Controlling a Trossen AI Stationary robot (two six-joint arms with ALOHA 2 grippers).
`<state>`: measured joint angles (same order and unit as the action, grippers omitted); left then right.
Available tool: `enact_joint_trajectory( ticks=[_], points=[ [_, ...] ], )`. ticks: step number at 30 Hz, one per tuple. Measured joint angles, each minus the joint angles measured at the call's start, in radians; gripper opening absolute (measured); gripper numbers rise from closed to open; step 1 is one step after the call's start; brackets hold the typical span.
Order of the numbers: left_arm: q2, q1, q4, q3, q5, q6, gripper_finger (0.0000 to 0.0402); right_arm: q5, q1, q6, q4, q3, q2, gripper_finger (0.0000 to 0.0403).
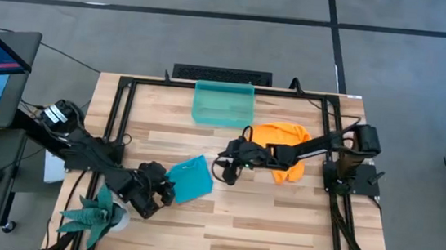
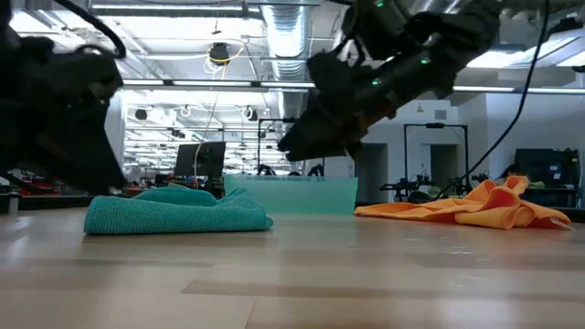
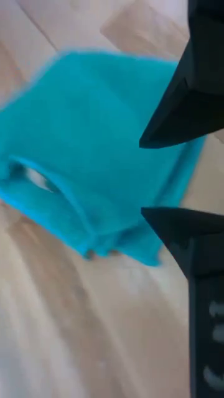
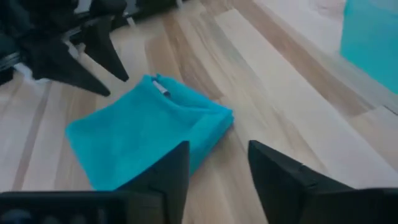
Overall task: Roll microfiber towels into tight, uniform cylinder then place into a basket
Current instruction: Fold the blue microfiber cloth
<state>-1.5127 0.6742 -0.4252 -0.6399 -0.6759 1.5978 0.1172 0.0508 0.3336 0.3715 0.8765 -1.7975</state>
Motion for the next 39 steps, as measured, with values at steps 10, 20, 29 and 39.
enact_joint_trajectory(
  ticks=[10,20,29,39],
  points=[
    [0.0,-0.053,0.059,0.0,0.146,-0.054,0.0205,-0.163,-0.055,0.025,-0.102,0.183,-0.116,0.0255],
    [-0.027,-0.051,0.091,0.036,0.103,0.028,0.0205,-0.24,-0.109,0.116,-0.104,0.259,-0.263,0.0255],
    [-0.025,-0.02,0.081,0.029,0.138,0.045,0.0205,-0.358,-0.119,0.152,-0.106,0.341,-0.365,0.0255],
    [0.052,-0.003,-0.094,-0.018,0.223,0.036,0.0205,-0.374,-0.12,0.163,-0.145,0.345,-0.363,0.0214]
  ],
)
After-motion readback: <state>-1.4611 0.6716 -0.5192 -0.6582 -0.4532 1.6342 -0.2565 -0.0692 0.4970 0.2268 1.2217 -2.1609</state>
